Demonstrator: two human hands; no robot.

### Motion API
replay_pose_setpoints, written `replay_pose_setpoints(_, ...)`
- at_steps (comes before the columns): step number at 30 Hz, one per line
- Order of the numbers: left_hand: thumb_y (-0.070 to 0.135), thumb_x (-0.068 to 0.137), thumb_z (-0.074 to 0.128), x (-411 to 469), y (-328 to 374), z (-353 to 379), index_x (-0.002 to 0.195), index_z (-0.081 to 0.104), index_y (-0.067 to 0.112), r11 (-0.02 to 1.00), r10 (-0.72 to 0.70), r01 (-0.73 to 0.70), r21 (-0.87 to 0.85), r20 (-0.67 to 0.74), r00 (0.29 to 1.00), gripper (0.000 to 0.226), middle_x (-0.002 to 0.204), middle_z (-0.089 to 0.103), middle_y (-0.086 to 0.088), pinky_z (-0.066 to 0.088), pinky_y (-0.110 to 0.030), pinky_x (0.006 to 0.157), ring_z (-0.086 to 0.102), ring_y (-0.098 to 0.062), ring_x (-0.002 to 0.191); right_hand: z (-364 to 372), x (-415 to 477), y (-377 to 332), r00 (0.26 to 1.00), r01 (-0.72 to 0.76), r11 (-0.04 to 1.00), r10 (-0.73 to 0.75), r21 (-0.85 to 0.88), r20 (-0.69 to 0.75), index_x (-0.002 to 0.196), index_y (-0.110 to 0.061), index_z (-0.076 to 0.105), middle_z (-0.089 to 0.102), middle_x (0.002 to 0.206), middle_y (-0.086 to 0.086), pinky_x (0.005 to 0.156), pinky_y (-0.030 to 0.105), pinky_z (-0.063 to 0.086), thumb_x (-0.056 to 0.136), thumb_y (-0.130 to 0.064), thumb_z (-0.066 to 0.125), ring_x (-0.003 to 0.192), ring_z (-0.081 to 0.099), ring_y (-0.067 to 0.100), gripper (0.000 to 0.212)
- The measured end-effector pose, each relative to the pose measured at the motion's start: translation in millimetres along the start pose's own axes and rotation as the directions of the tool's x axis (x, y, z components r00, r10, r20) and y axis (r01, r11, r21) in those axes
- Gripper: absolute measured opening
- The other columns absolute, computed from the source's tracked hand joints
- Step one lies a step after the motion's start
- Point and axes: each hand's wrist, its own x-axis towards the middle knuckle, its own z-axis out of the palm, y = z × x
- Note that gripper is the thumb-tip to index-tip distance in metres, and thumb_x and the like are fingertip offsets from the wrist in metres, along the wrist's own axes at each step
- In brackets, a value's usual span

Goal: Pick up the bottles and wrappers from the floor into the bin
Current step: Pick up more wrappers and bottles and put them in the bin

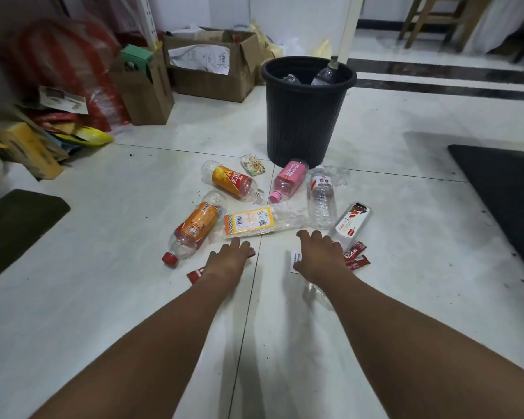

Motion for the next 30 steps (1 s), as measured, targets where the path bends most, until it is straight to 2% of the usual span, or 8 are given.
replay_pose_setpoints(3, 0.0, 0.09, 0.044, 8.1, 14.3, -13.5, 0.131, 0.041, 0.015, 0.994, 0.088, -0.089, -0.062, -0.029, 0.996, 0.044, 0.129, 0.041, -0.009, 0.043, -0.041, 0.088, 0.046, -0.028, 0.119, 2.8, -10.5, 19.6, 0.999, 0.027, 0.998, -0.026, -0.057, 0.027, 0.142, -0.017, 0.035, 0.044, 0.137, 0.01, 0.104, 0.04, 0.033, 0.087, -0.032, 0.06, 0.128, 0.042, 0.031, 0.062)
replay_pose_setpoints(9, 0.0, 0.091, 0.043, 15.0, 35.4, -23.1, 0.134, 0.039, 0.016, 0.981, 0.162, -0.169, -0.095, -0.079, 0.984, 0.046, 0.129, 0.041, -0.01, 0.042, -0.039, 0.083, 0.046, -0.03, 0.117, 16.9, -32.9, 42.9, 0.996, 0.023, 0.996, -0.014, -0.091, 0.093, 0.141, -0.016, 0.036, 0.041, 0.141, 0.012, 0.105, 0.038, 0.031, 0.085, -0.039, 0.062, 0.13, 0.042, 0.031, 0.066)
replay_pose_setpoints(16, 0.0, 0.092, 0.042, 15.5, 49.9, -22.1, 0.133, 0.04, 0.018, 0.978, 0.18, -0.188, -0.087, -0.095, 0.979, 0.045, 0.128, 0.043, -0.009, 0.041, -0.039, 0.085, 0.045, -0.028, 0.118, 29.4, -40.6, 41.6, 0.995, -0.003, 0.998, 0.01, -0.071, 0.104, 0.144, -0.015, 0.031, 0.037, 0.145, 0.01, 0.106, 0.04, 0.032, 0.082, -0.035, 0.069, 0.133, 0.037, 0.031, 0.076)
replay_pose_setpoints(23, 0.001, 0.091, 0.044, 12.6, 48.2, -20.6, 0.132, 0.042, 0.016, 0.972, 0.191, -0.201, -0.12, -0.092, 0.977, 0.043, 0.126, 0.043, -0.009, 0.043, -0.041, 0.084, 0.046, -0.028, 0.116, 45.1, -46.5, 30.7, 0.974, -0.017, 0.999, 0.028, -0.05, 0.227, 0.146, -0.011, 0.024, 0.026, 0.15, 0.008, 0.103, 0.04, 0.038, 0.075, -0.036, 0.079, 0.139, 0.026, 0.031, 0.093)
replay_pose_setpoints(30, 0.004, 0.092, 0.043, 13.9, 42.3, -23.7, 0.134, 0.042, 0.016, 0.975, 0.167, -0.18, -0.131, -0.105, 0.98, 0.043, 0.127, 0.044, -0.009, 0.044, -0.04, 0.082, 0.046, -0.028, 0.116, 66.0, -47.9, 17.3, 0.984, -0.005, 1.0, 0.004, 0.009, 0.179, 0.14, -0.014, 0.031, 0.037, 0.142, 0.005, 0.097, 0.036, 0.042, 0.081, -0.021, 0.072, 0.132, 0.036, 0.027, 0.072)
